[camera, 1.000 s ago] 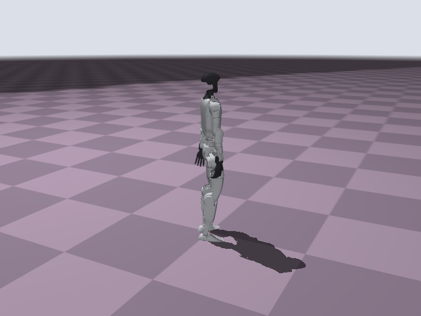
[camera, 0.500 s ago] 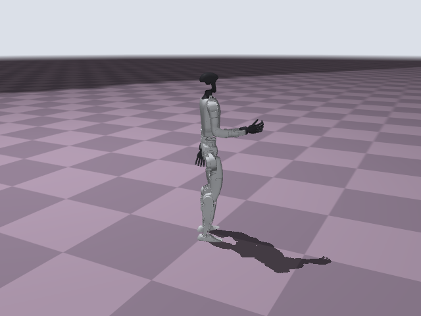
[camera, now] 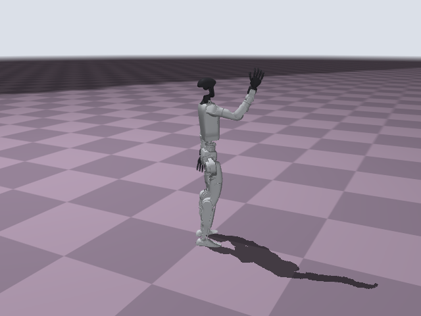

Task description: Upper body actions

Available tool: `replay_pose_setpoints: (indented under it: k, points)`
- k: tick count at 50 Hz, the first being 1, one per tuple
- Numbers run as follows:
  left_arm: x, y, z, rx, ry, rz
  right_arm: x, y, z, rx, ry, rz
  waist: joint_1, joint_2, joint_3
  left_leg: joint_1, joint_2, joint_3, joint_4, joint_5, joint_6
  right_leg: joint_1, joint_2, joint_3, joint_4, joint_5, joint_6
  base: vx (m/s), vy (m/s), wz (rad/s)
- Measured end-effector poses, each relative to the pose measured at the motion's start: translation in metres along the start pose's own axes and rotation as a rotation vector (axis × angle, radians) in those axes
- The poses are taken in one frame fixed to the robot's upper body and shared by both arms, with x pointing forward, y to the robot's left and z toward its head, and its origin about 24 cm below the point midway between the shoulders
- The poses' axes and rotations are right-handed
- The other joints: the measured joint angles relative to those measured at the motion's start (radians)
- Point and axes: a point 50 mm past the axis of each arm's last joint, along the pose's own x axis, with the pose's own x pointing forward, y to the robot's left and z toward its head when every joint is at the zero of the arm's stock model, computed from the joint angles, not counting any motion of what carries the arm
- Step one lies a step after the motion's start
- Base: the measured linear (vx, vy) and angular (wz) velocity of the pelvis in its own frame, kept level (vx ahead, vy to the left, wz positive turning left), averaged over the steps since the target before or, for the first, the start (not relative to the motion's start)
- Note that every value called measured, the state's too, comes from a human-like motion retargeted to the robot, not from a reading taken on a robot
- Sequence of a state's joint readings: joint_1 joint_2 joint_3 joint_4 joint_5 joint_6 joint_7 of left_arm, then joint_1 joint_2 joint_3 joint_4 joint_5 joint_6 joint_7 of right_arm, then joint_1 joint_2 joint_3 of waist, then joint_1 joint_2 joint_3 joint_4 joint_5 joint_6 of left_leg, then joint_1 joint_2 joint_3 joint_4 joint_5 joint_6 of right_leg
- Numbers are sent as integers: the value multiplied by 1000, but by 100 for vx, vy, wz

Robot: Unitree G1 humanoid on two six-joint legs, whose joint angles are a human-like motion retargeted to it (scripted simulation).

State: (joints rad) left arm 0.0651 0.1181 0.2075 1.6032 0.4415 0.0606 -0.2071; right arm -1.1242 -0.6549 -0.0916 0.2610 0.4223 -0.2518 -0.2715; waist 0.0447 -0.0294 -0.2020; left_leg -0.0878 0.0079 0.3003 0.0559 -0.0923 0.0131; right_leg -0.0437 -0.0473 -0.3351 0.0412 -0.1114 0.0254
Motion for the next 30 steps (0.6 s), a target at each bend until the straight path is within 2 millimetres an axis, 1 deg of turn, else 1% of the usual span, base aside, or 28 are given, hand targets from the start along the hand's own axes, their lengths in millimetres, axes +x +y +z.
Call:
replay_pose_setpoints:
  k: [2,5,8,10,15,20,22,24,27,30]
  points:
    - [0,-1,0,-4,-3,-2,3,-6,0,-7,-3,-44,3,2,-2,0,1,0,-2,1,0,0,1,1,0,-1,0,0,0,0]
    - [1,-3,0,-9,-4,-6,6,-13,10,-87,-84,-114,-3,7,-8,-2,2,-1,-3,-2,-2,-5,2,-2,-1,-2,0,0,0,0]
    - [1,-4,0,-8,-3,-7,2,-14,17,-194,-152,-182,-4,9,-12,-1,3,2,-4,-4,-3,-8,4,0,-1,-2,-1,0,0,0]
    - [1,-5,0,-11,-3,-10,-2,-14,22,-218,-187,-198,-3,11,-12,0,4,7,-5,-5,-3,-9,5,4,-1,-1,-1,0,0,0]
    - [1,-8,2,-19,-8,-21,-18,-6,30,-143,-221,-160,-1,18,-10,0,6,19,-4,-5,-2,-12,8,15,1,0,-3,0,0,0]
    - [2,-9,4,-2,-16,-23,-43,-6,48,-60,-278,-114,-4,20,1,6,4,20,-5,-5,-3,-8,6,16,1,1,-3,0,0,0]
    - [2,-10,4,-2,-16,-24,-55,-6,56,-69,-305,-76,-6,20,4,8,3,20,-6,-5,-3,-7,5,15,1,1,-3,0,0,0]
    - [1,-9,5,-2,-16,-24,-69,-5,64,-101,-331,6,-6,19,9,9,2,19,-5,-5,-3,-6,4,15,1,1,-3,0,0,0]
    - [2,-10,6,-1,-17,-26,-88,-2,72,-178,-325,213,-8,20,17,10,1,19,-4,-4,-3,-4,2,15,1,1,-3,0,0,0]
    - [2,-10,6,-2,-20,-28,-107,0,70,-249,-267,450,-14,23,23,10,1,18,-4,-4,-3,-3,1,14,1,2,-3,0,0,0]
